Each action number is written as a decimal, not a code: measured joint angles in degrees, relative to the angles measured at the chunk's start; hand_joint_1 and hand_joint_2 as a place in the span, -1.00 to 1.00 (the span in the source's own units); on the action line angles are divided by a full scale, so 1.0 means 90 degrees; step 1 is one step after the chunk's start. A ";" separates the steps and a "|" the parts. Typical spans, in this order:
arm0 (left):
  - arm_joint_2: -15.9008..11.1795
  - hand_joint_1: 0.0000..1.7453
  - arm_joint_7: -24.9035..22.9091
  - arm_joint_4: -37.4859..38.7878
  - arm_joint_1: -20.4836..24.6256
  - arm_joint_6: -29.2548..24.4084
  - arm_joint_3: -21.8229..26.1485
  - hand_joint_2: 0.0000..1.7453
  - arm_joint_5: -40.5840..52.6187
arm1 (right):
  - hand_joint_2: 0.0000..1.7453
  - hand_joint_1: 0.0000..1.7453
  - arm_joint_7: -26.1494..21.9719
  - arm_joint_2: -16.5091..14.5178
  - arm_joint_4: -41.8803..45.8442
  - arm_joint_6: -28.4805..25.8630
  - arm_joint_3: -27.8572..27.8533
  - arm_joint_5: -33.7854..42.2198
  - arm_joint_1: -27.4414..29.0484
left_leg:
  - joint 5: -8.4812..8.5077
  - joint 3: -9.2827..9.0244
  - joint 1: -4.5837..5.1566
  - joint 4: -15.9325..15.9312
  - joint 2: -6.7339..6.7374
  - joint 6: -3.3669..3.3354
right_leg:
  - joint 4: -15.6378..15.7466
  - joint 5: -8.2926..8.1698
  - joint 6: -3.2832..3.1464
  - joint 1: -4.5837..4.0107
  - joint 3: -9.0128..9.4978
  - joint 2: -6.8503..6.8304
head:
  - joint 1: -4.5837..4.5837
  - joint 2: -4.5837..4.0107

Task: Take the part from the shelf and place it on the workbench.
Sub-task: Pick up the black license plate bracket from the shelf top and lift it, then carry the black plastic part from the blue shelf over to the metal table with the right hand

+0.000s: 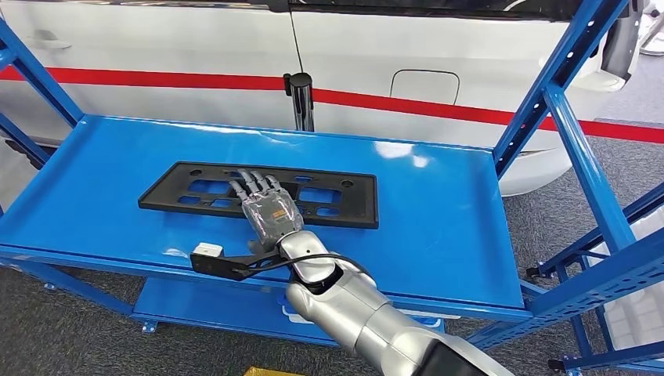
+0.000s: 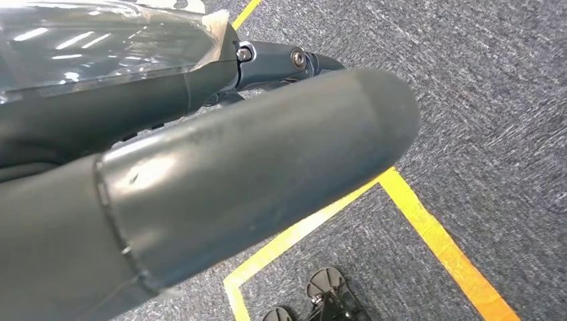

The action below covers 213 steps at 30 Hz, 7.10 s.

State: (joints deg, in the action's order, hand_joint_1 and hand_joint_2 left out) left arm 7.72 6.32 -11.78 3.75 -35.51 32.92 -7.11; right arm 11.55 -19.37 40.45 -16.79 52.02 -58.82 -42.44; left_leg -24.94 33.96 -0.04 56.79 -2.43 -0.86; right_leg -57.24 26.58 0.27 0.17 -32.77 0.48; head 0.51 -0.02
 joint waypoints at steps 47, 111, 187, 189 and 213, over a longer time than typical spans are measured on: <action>-0.0004 -1.00 0.0527 -0.0007 0.0016 0.0379 0.0080 -1.00 0.0246 | 1.00 0.36 0.0943 0.0007 -0.0946 -0.0345 -0.0947 -0.2091 -0.0281 | 0.0000 -0.0002 0.0000 0.0001 0.0003 0.0000 | 0.0000 0.0000 0.0000 0.0000 0.0000 0.0002 | 0.0001 0.0000; -0.0010 -1.00 0.2340 -0.0097 0.0072 0.2614 0.0324 1.00 0.0848 | 1.00 1.00 -0.1582 0.0265 0.4584 -0.0841 -0.1897 -0.0668 0.1445 | -0.0006 0.0002 0.0002 0.0002 0.0023 0.0002 | 0.0001 0.0001 0.0001 0.0002 -0.0010 0.0022 | 0.0000 0.0000; 0.0039 -1.00 0.1585 -0.0092 0.0080 0.3269 0.1165 1.00 0.0436 | 1.00 1.00 -0.2857 0.0058 0.3611 -0.0069 -0.1581 0.3232 0.1475 | -0.0337 -0.0406 -0.0135 0.0027 0.0272 -0.0032 | -0.0271 -0.0105 0.0077 -0.0012 -0.0447 -0.0152 | 0.0016 0.0000; 0.0033 -1.00 0.1572 -0.0092 0.0086 0.3280 0.1165 1.00 0.0461 | 1.00 1.00 -0.2855 0.0085 0.3601 -0.0070 -0.1587 0.3289 0.1479 | -0.0187 -0.0235 -0.0108 0.0016 0.0294 -0.0152 | -0.0896 0.0451 -0.0020 -0.0010 -0.0682 -0.0132 | -0.0008 0.0000; 0.0100 -1.00 0.1586 -0.0097 0.0441 0.4247 0.0792 1.00 0.1397 | 1.00 1.00 -0.2896 0.0491 0.4850 0.0054 -0.3154 0.4013 0.2220 | -0.0479 -0.0469 -0.0227 0.0482 0.0238 0.0247 | -0.0087 -0.0162 -0.0018 -0.0020 -0.0185 -0.0140 | 0.0026 0.0000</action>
State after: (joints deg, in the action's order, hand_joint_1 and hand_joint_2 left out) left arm 8.62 20.59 -12.65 7.72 2.71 40.05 5.47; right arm -14.51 -14.94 84.10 -16.31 23.64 -22.70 -22.46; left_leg -29.26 29.73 -2.08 61.13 -0.29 1.37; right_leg -58.03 25.12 0.11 -0.01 -34.44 -0.78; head 0.74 -0.02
